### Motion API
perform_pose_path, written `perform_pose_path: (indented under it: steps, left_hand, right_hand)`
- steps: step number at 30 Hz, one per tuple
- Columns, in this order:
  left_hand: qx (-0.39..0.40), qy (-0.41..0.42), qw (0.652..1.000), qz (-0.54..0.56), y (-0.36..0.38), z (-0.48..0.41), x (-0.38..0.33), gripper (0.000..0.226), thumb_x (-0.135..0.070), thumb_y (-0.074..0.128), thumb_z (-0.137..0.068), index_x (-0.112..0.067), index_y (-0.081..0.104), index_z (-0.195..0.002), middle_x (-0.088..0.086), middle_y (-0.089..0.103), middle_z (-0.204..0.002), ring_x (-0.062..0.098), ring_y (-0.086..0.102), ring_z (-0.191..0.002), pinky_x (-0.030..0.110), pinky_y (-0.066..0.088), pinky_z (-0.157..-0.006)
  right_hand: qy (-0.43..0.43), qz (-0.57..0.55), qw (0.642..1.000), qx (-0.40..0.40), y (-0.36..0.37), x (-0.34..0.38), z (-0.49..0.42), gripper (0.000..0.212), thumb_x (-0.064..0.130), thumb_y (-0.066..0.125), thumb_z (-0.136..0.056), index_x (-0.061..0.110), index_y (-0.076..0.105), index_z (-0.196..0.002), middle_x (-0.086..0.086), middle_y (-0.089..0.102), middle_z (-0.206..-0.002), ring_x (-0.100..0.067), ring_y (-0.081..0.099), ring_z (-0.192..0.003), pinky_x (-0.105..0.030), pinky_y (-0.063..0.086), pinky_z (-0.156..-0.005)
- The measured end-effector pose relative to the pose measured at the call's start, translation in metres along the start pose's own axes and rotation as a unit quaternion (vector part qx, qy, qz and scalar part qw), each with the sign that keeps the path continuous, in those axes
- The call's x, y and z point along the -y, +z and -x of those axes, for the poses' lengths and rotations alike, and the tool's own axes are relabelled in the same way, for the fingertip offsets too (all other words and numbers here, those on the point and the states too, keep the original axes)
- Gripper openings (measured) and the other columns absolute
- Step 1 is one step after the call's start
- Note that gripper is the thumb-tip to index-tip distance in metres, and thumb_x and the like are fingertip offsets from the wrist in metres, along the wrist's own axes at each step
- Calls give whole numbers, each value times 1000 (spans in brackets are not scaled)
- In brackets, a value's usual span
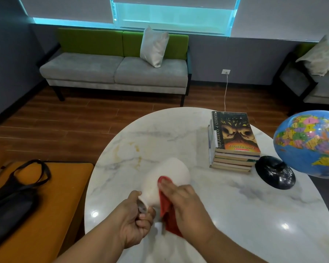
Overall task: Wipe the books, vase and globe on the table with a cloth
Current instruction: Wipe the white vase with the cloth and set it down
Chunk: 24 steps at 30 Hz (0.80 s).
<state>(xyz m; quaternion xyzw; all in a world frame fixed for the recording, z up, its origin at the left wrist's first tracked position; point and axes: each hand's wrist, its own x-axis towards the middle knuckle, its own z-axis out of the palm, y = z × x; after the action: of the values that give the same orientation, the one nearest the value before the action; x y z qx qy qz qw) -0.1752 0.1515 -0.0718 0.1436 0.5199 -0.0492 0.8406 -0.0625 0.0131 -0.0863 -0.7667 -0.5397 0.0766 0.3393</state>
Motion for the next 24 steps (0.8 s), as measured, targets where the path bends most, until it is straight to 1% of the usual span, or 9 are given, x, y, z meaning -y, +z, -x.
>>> perform_pose_path:
  steps: [2, 4, 7, 10, 12, 14, 17, 21, 24]
  left_hand:
    - [-4, 5, 1000, -9, 3, 4, 2, 34, -43, 46, -92, -9, 40, -95, 10, 47, -57, 9, 27, -32, 8, 17, -36]
    - [-14, 14, 1000, -22, 5, 5, 3, 35, -43, 45, -92, -9, 40, -103, 11, 47, -57, 9, 26, -32, 10, 17, -38]
    - [-23, 24, 999, -30, 5, 3, 5, 32, -43, 46, -92, -16, 35, -105, 10, 47, -57, 9, 24, -34, 10, 16, -35]
    - [-23, 28, 998, -46, 6, 2, 4, 32, -44, 46, -92, -17, 35, -104, 10, 47, -57, 10, 23, -36, 11, 17, -33]
    - [-20, 33, 998, -54, 9, 5, 4, 32, -44, 46, -93, -16, 36, -104, 10, 47, -57, 9, 24, -36, 11, 17, -33]
    - [-22, 39, 997, -62, 11, 7, 5, 32, -43, 45, -93, -13, 38, -103, 9, 46, -57, 9, 24, -36, 11, 17, -34]
    - [-22, 43, 996, -76, 12, 8, 8, 31, -43, 43, -95, -13, 39, -102, 8, 45, -57, 9, 24, -36, 11, 17, -34]
    - [-18, 55, 993, -103, 20, 10, 13, 38, -44, 39, -97, -12, 46, -79, 5, 40, -58, 8, 25, -36, 12, 16, -34]
    - [-23, 59, 993, -101, 25, 13, 11, 38, -45, 41, -96, -9, 47, -86, 5, 43, -58, 8, 26, -35, 12, 18, -32]
  right_hand:
    - [74, -20, 997, -34, -9, -7, -8, 64, 47, 30, -77, 39, 42, -139, 5, 52, -140, -3, 46, -104, -19, 36, -103]
    - [93, -7, 995, -27, -10, -14, -2, 57, 46, 21, -82, 48, 34, -138, 5, 52, -138, 3, 40, -105, -24, 36, -106]
    - [12, 16, 1000, -13, -9, -4, 6, 55, 28, 34, -87, 34, 46, -140, 12, 50, -142, -5, 44, -100, -30, 46, -93]
    - [-52, 55, 997, 5, -12, 4, -4, 56, 30, 39, -80, 32, 53, -134, 16, 52, -139, -8, 45, -94, -31, 51, -80]
    - [-9, 45, 999, -8, -17, -2, -14, 61, 38, 36, -77, 33, 52, -135, 14, 54, -137, -10, 46, -98, -34, 49, -88]
    - [48, 28, 998, -27, -19, -13, -14, 60, 41, 29, -80, 36, 49, -137, 9, 57, -133, -6, 44, -101, -30, 43, -100]
    - [21, 44, 998, -30, -15, -8, -2, 54, 28, 34, -84, 30, 54, -134, 12, 57, -134, -6, 42, -93, -26, 46, -90]
    - [-94, 94, 991, 17, -9, 6, -2, 43, 36, 54, -83, 37, 54, -126, 21, 55, -134, -9, 42, -89, -29, 49, -75]
    - [-43, 81, 995, -38, -19, -6, -13, 46, 31, 49, -81, 31, 61, -125, 17, 59, -130, -10, 43, -87, -26, 47, -81]
